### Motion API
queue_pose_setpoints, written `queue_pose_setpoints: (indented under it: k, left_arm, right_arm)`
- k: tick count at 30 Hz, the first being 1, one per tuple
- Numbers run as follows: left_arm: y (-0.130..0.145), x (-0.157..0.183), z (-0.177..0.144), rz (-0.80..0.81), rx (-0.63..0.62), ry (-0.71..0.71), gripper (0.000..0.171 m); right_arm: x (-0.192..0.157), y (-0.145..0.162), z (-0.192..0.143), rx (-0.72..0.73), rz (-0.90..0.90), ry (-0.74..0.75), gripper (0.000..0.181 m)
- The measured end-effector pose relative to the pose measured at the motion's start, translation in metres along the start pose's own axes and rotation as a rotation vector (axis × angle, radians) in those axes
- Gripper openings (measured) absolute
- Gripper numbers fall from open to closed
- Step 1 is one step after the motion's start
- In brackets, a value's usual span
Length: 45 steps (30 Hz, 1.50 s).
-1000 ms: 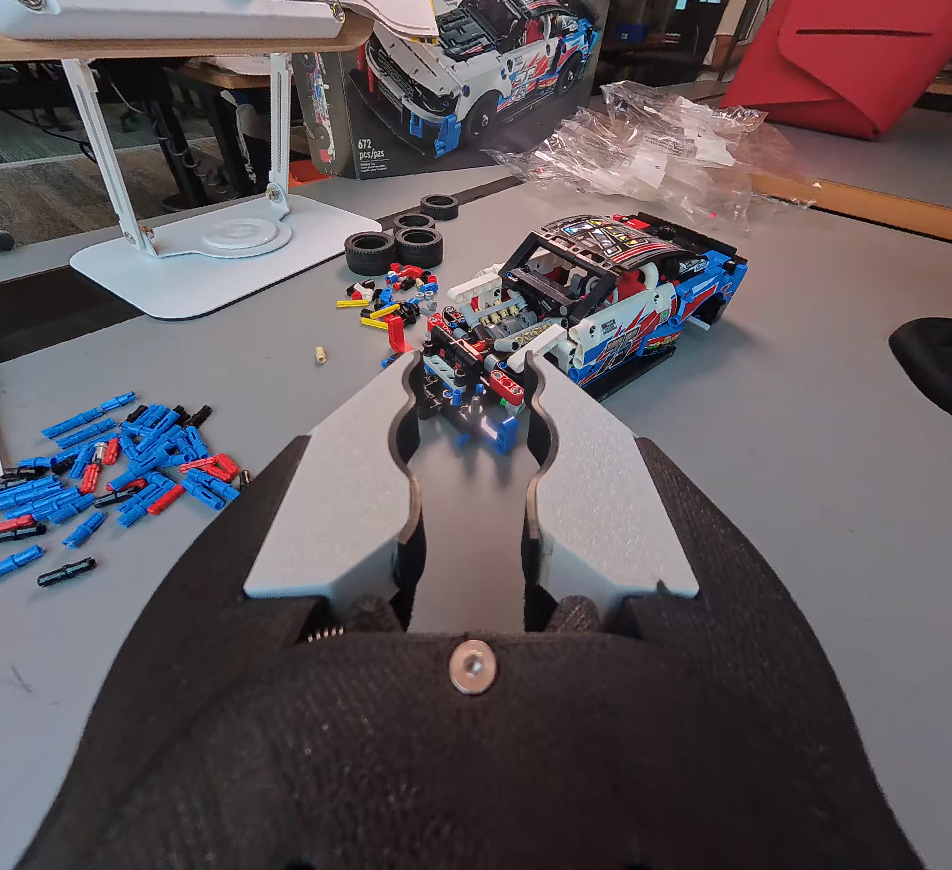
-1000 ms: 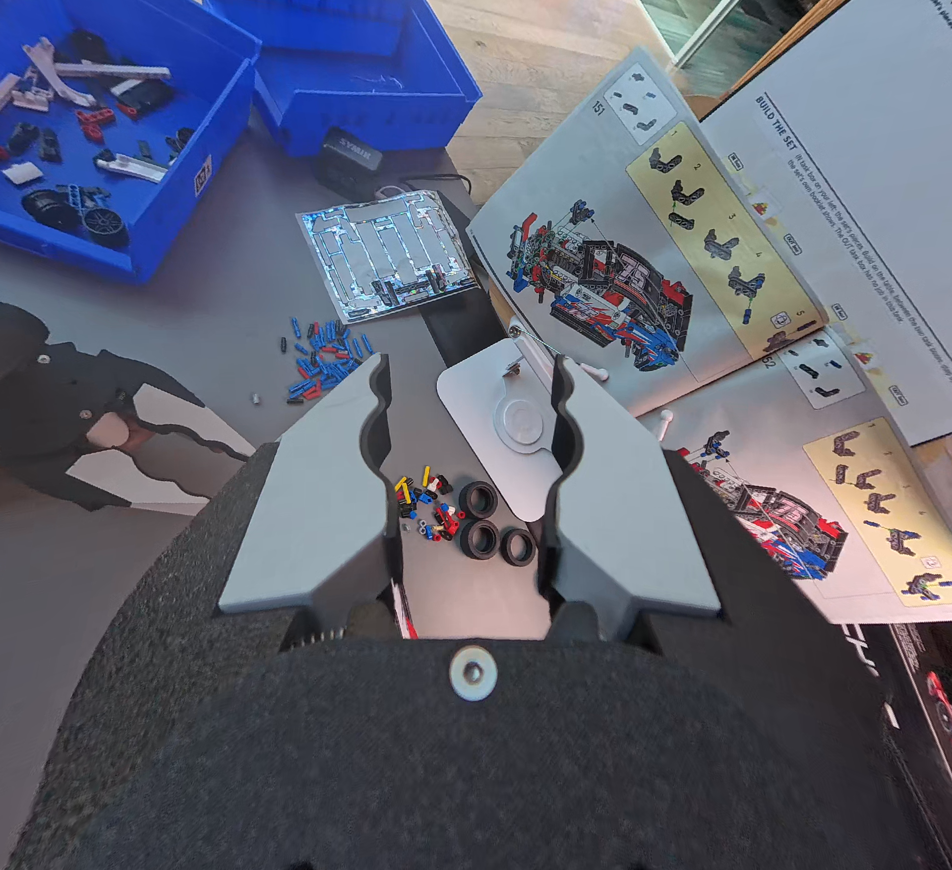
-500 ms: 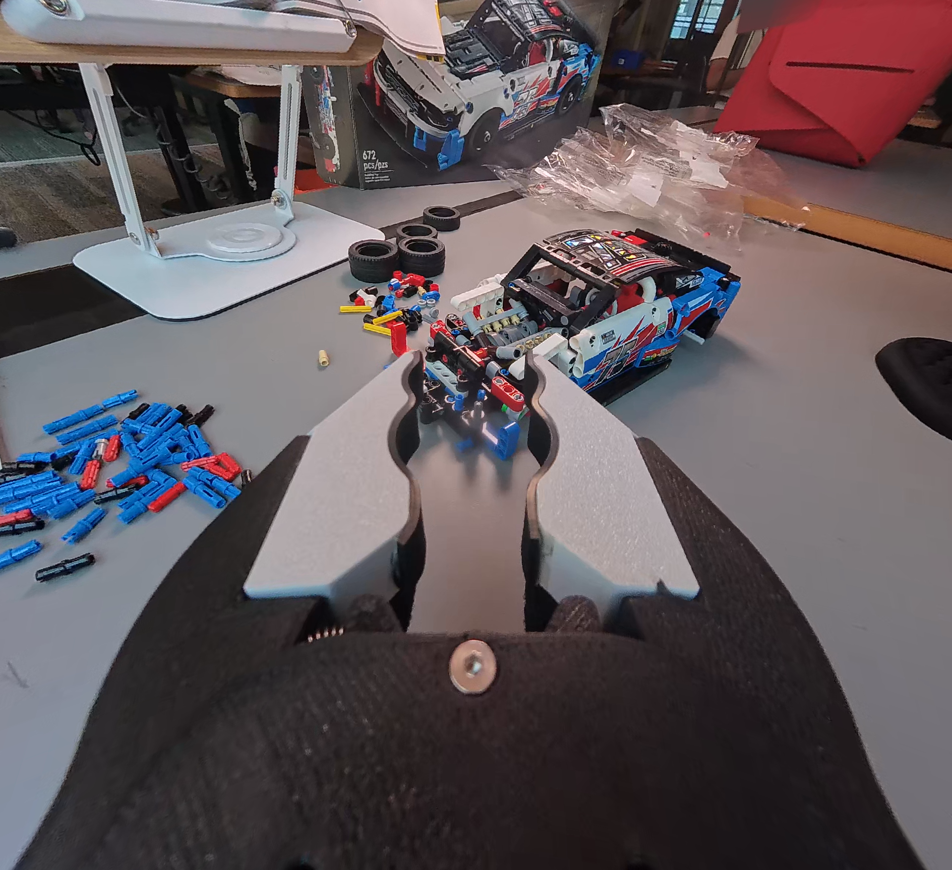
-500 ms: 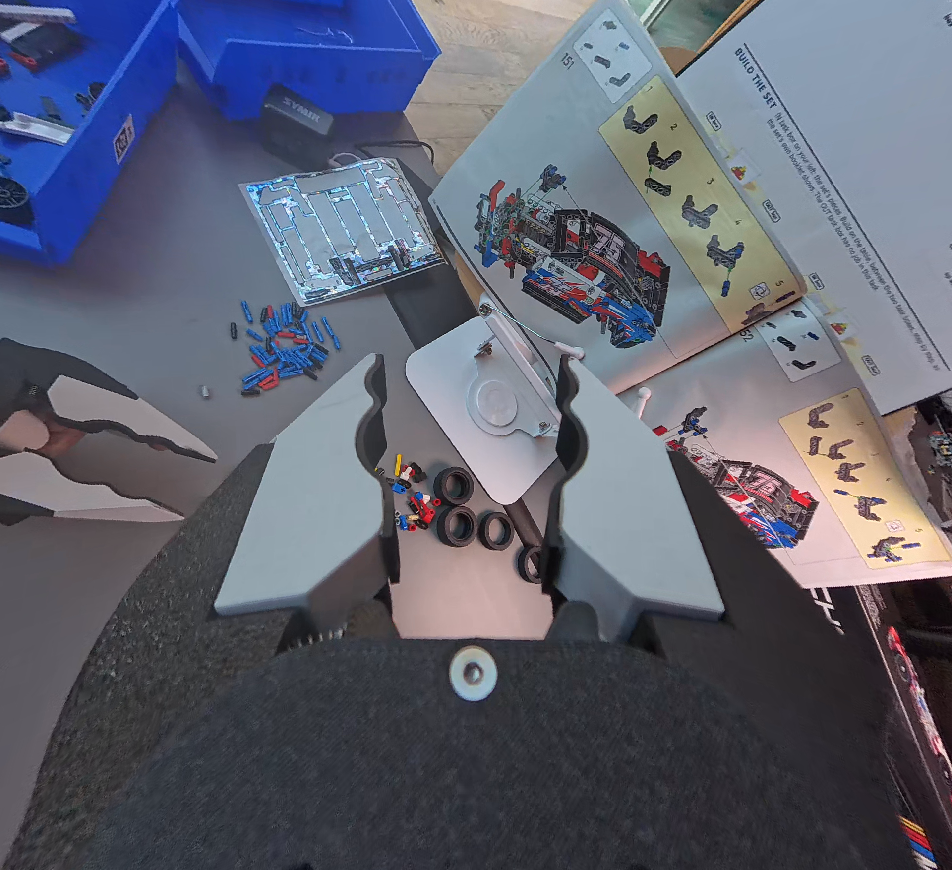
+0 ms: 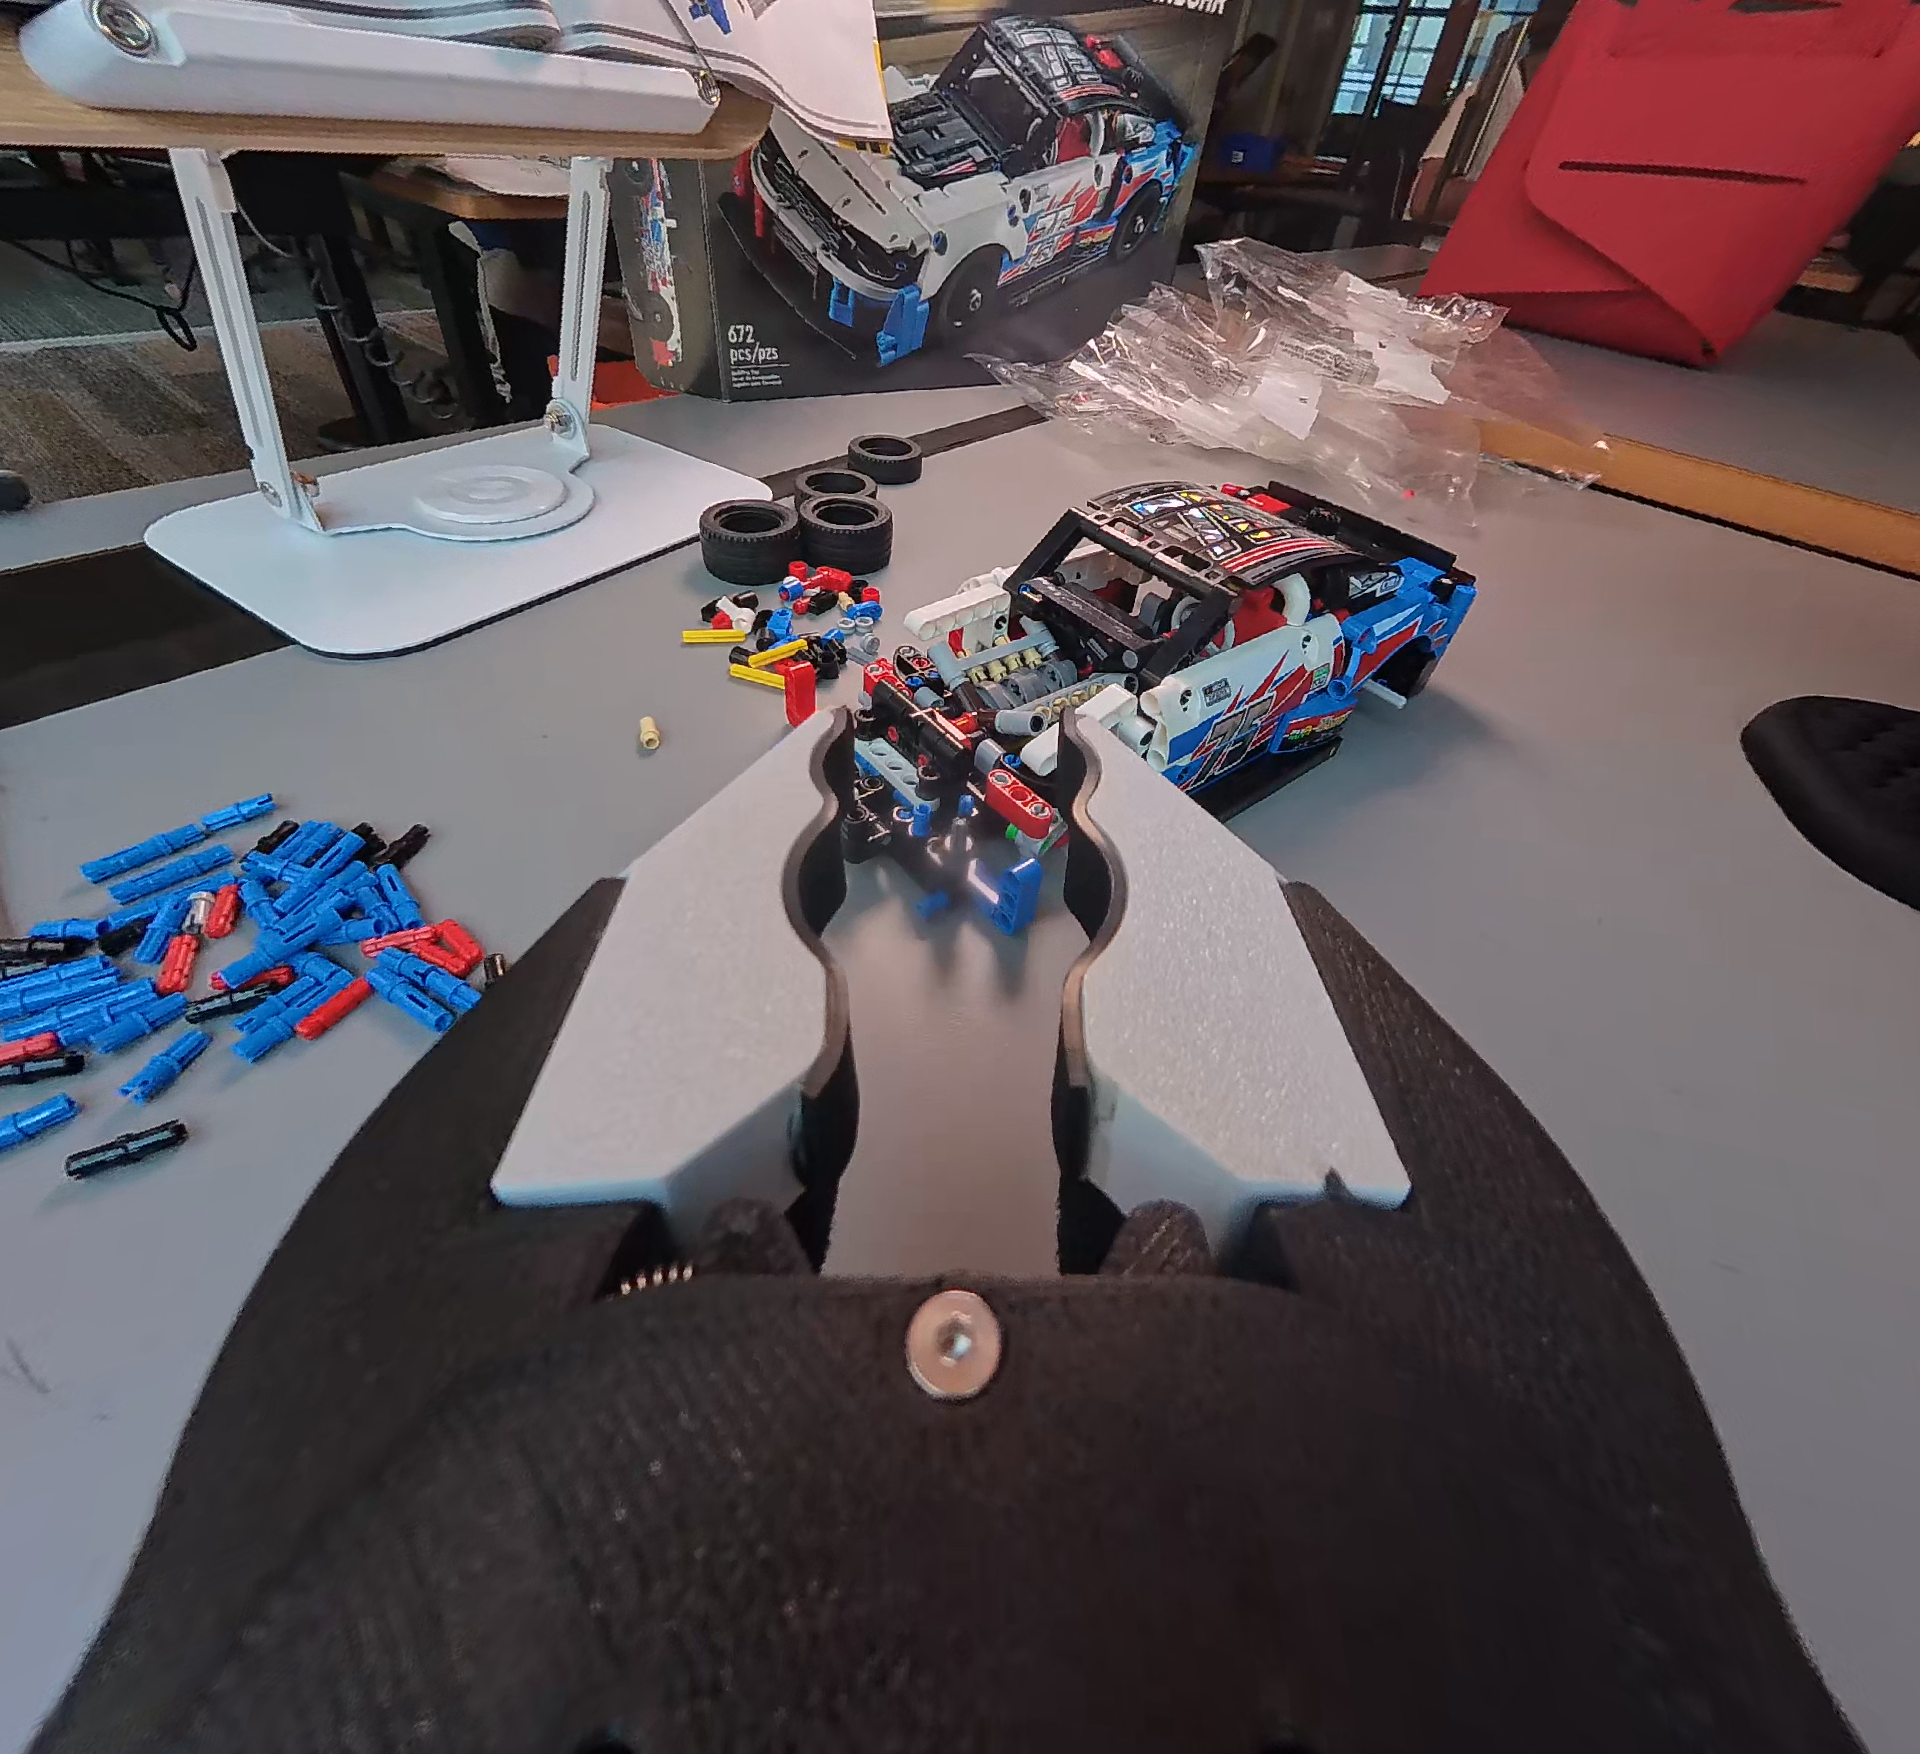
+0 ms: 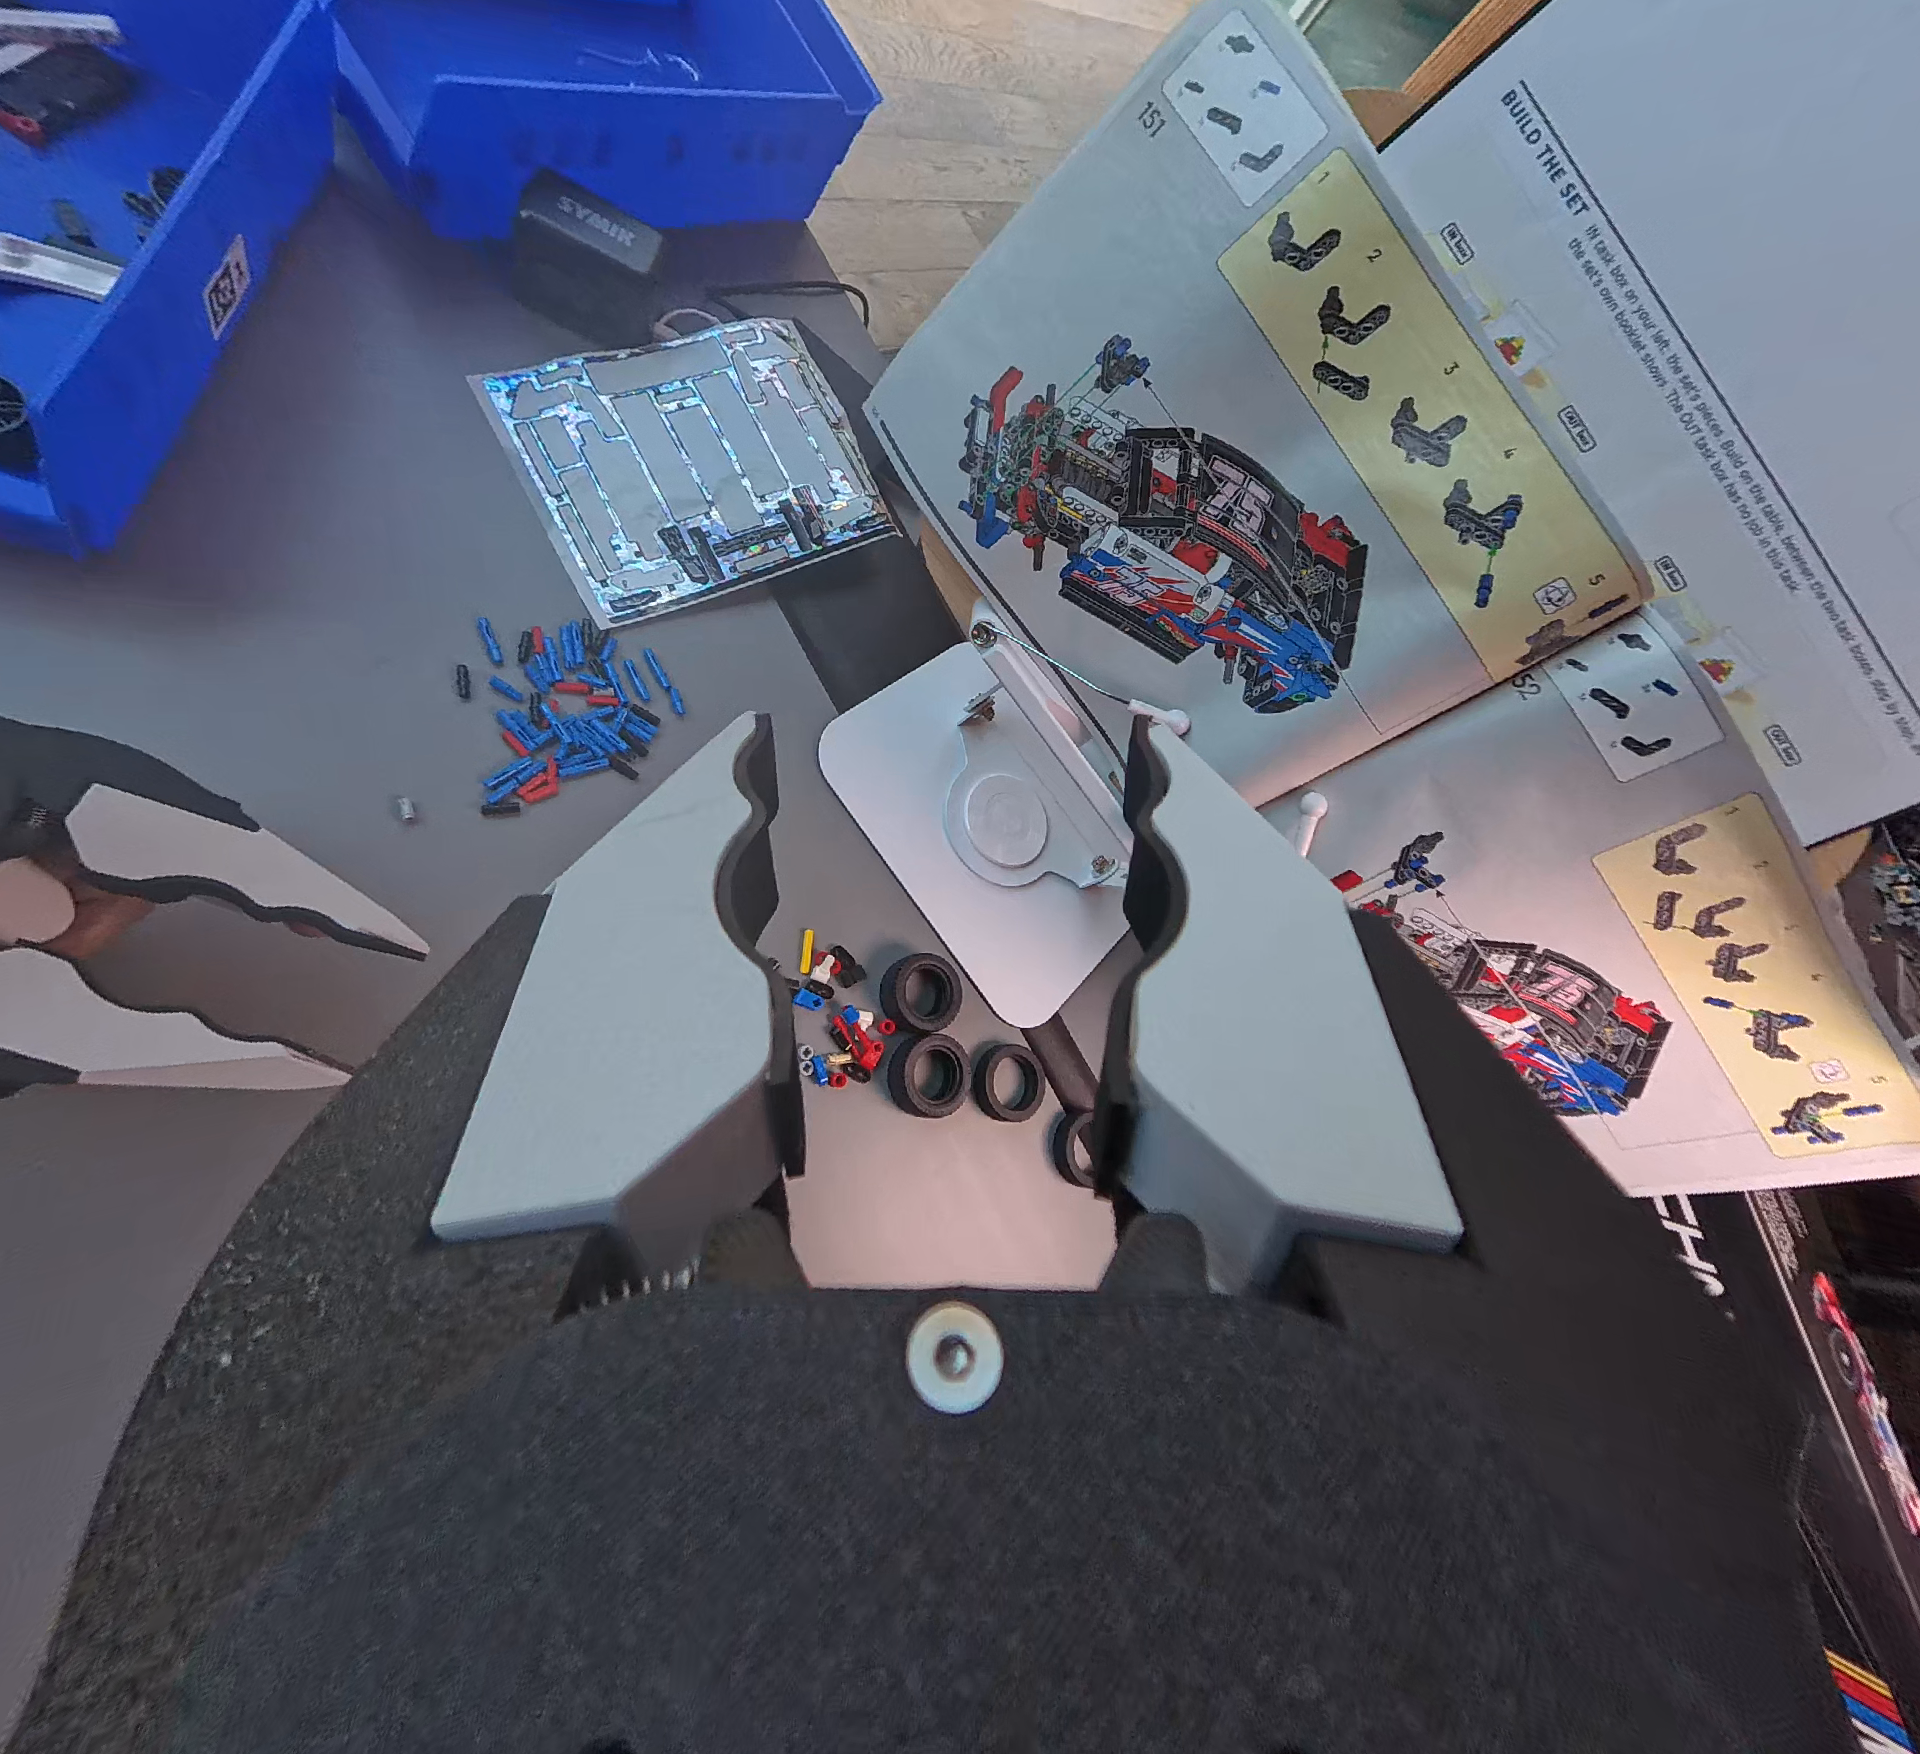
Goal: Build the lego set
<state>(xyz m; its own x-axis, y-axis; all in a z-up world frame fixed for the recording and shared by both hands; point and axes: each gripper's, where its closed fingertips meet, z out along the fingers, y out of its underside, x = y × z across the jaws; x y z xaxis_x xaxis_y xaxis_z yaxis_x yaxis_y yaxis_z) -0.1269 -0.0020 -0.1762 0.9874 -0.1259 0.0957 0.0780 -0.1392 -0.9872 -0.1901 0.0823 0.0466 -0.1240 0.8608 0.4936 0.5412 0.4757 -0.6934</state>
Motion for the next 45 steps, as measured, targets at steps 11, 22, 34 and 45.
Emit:
queue_pose_setpoints:
  k: [11, 22, 34, 45]
  left_arm:
    - [-0.001, -0.001, -0.001, -0.006, 0.007, -0.003, 0.038]
    - [0.001, 0.004, 0.001, 0.008, -0.010, 0.021, 0.038]
    - [0.002, 0.004, 0.002, 0.086, -0.047, 0.000, 0.040]
    - [0.002, -0.004, 0.000, 0.160, -0.070, -0.063, 0.040]
  right_arm:
    - [-0.001, 0.010, 0.006, -0.018, 0.013, -0.005, 0.067]
    - [-0.028, 0.033, 0.018, 0.050, 0.148, -0.130, 0.074]
    - [-0.073, 0.128, -0.027, 0.437, 0.568, -0.253, 0.068]
    - [-0.072, 0.184, -0.055, 0.578, 0.617, -0.062, 0.058]
